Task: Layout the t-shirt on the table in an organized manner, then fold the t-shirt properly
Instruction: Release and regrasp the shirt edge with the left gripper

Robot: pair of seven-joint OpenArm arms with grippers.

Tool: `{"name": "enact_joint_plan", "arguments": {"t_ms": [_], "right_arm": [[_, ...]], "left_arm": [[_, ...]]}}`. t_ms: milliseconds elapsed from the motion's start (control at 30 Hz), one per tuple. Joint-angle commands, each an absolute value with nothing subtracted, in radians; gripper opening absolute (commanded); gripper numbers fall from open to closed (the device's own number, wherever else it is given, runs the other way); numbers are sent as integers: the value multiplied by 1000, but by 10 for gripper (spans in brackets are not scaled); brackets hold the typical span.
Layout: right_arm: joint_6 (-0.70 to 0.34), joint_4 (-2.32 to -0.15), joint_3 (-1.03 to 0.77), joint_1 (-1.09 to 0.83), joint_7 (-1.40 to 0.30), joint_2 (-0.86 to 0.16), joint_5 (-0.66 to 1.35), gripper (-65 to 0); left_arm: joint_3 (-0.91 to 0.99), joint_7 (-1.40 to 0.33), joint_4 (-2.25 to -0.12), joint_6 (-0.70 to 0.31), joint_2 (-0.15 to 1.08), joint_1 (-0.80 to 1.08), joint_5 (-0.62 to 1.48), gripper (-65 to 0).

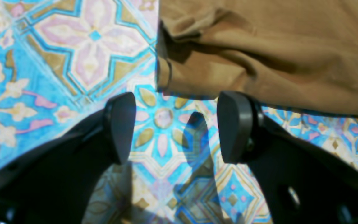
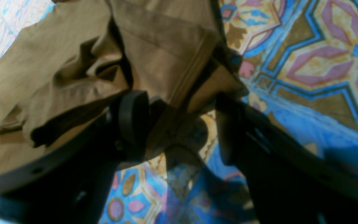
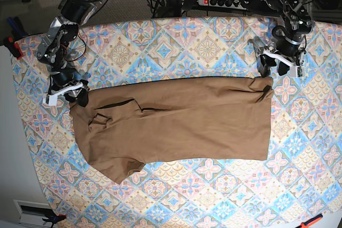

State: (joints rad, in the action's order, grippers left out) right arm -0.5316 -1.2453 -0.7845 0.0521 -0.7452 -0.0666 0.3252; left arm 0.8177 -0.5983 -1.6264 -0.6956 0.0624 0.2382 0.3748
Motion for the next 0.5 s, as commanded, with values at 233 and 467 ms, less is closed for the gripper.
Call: {"name": "enact_joint_plan", "arguments": {"t_ms": [233,467], "right_arm": [[-535,-1248,-782,53,-786,-73,311,-317],[-535,-1250,-782,51,-786,-73,311,-317]], "left_arm": [[822,-576,-1521,-698,76,147,400,-253],[822,-576,-1488,-698,74,117,401,-253]]}}
